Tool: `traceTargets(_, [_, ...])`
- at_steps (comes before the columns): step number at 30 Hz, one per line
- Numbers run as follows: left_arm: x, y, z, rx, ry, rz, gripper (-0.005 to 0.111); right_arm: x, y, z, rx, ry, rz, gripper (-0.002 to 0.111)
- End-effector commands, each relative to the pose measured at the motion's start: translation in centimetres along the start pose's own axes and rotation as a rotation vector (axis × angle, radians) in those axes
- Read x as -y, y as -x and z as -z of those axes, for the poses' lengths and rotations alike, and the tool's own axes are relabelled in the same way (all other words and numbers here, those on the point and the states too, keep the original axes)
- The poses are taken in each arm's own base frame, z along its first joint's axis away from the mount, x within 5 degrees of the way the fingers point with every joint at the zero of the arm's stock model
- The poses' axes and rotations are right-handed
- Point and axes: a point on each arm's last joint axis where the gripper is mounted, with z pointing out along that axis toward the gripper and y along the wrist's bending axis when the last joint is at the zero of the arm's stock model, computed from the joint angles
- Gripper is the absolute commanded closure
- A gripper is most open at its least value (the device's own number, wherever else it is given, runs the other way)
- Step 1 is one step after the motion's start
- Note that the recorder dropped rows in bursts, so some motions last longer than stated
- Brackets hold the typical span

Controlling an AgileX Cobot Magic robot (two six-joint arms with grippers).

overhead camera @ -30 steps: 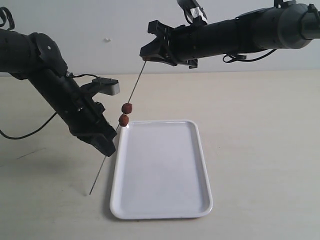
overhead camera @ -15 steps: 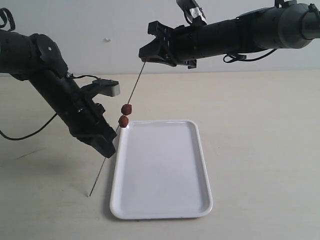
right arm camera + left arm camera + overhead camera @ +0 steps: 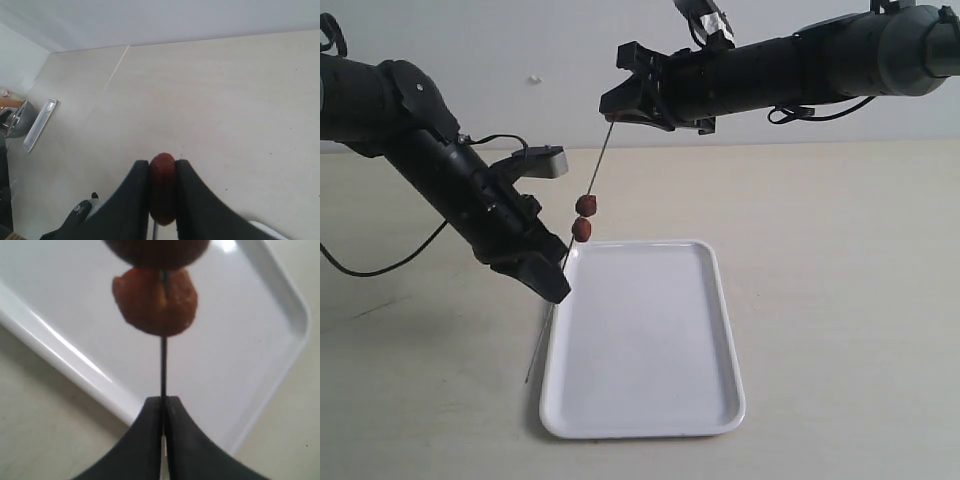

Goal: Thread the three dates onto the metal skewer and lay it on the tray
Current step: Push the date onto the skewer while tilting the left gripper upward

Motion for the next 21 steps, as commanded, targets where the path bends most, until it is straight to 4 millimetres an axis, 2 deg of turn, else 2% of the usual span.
traceTargets(1, [0.7,1.8,1.0,0.137,-0.036,-0.011,0.107,-0.3,-0.3,0.0,-0.035,0.000,0.054,0.100])
traceTargets(13, [0.9,4.0,2.5,0.279,-0.027,0.030,0.107,-0.6,-0.6,-0.5,-0.045,-0.031,0.087,0.100])
traceTargets(21, [0.8,4.2,2.5,0.295,-0.016,0.036,0.107,-0.6,-0.7,-0.5,-0.053,-0.028,0.093,0.100])
